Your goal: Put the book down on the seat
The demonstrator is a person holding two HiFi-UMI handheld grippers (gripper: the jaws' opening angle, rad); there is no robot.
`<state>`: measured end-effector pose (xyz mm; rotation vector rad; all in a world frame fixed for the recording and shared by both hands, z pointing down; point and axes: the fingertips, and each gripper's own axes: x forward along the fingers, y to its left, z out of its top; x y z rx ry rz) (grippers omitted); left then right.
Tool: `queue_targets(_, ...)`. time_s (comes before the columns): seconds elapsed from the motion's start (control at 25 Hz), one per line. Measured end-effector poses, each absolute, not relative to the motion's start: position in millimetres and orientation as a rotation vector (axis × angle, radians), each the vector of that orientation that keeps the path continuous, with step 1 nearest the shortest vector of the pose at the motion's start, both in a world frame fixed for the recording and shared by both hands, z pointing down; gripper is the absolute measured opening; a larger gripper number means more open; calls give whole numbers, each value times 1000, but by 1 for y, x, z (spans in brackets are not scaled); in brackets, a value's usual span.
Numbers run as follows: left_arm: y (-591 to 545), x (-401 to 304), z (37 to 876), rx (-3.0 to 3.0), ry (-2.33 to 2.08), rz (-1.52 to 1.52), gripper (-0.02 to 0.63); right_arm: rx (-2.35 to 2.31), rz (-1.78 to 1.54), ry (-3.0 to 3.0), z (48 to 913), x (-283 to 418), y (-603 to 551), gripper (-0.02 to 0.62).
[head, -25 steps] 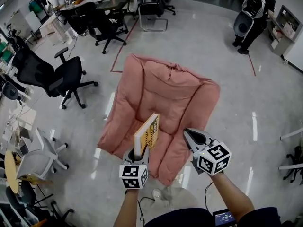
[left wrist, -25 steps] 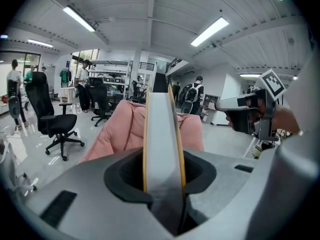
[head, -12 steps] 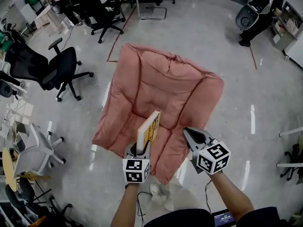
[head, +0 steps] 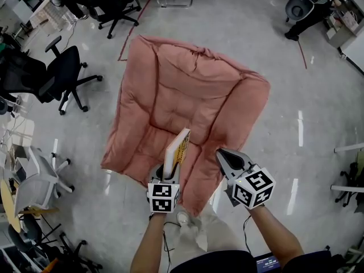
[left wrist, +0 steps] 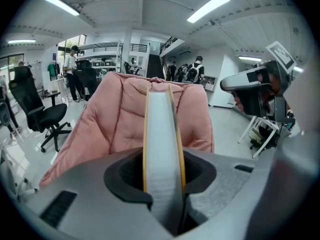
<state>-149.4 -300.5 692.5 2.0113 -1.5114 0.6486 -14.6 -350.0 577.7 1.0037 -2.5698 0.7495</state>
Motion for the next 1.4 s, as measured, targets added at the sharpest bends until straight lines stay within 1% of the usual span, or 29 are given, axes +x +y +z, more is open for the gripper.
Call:
queue_targets(0.72, -308, -128, 774, 1978, -1418, 806, 143, 1028, 890, -2488, 644, -7, -349, 20)
queue_targets(1.4, -300, -93, 833, 1935, -1281, 967, 143, 1047, 967, -2448, 674, 8, -347, 20)
